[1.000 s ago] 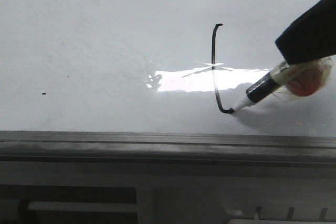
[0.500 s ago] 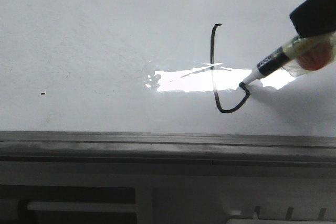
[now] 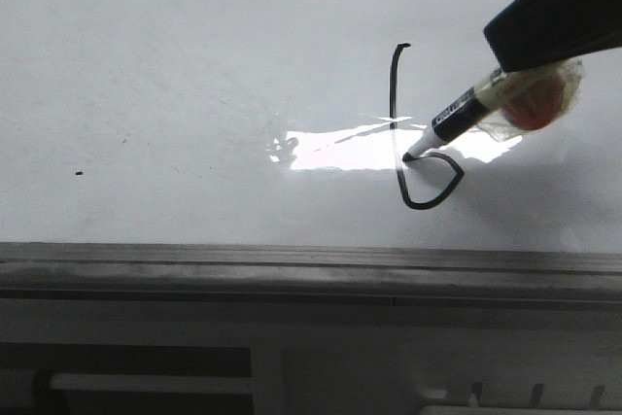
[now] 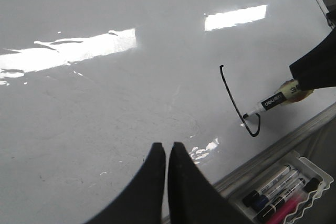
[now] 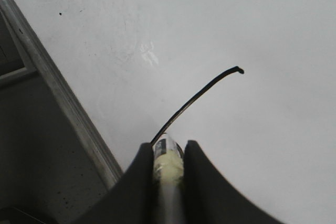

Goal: Write number 6 on whiteboard

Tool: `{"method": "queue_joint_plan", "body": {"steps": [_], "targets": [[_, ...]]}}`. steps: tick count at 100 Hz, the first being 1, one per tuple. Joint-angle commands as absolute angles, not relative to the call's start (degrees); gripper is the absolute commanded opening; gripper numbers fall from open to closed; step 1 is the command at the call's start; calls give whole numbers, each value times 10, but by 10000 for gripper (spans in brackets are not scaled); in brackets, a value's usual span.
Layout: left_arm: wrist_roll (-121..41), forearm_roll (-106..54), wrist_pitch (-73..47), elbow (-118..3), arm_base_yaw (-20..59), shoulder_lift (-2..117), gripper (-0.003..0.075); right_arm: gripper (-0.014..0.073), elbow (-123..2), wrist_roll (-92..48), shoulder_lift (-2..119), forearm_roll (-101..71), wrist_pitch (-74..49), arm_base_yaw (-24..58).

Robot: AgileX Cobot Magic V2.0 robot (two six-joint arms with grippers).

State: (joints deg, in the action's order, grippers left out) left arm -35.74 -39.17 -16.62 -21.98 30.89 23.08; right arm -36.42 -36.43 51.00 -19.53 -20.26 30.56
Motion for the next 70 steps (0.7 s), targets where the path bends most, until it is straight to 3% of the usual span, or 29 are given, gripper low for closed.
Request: {"method": "queue_joint_plan", "body": {"steps": [1, 7, 12, 20, 26, 32, 52, 70], "targets": [[-353, -414, -134, -238, 307, 235, -1, -62, -412, -370, 485, -190, -184, 319], [-359, -415, -156, -247, 307, 239, 69, -62, -431, -370, 467, -190, -189, 337], [-385, -415, -183, -260, 307, 247, 173, -63, -447, -370, 460, -190, -190, 355], [-421, -415, -225, -289, 307, 285, 403, -63, -461, -370, 462, -190, -195, 379], [-444, -416, -249, -311, 307, 315, 491, -63, -464, -370, 470, -190, -202, 398], [-476, -424, -274, -336, 307, 358, 507, -63, -464, -370, 488, -190, -209, 411], [-691, -541, -397, -399, 325, 504, 452, -63, -464, -370, 538, -190, -219, 454], [-765, -566, -396, -437, 397, 604, 452, -64, -464, -370, 548, -191, -219, 499]]}}
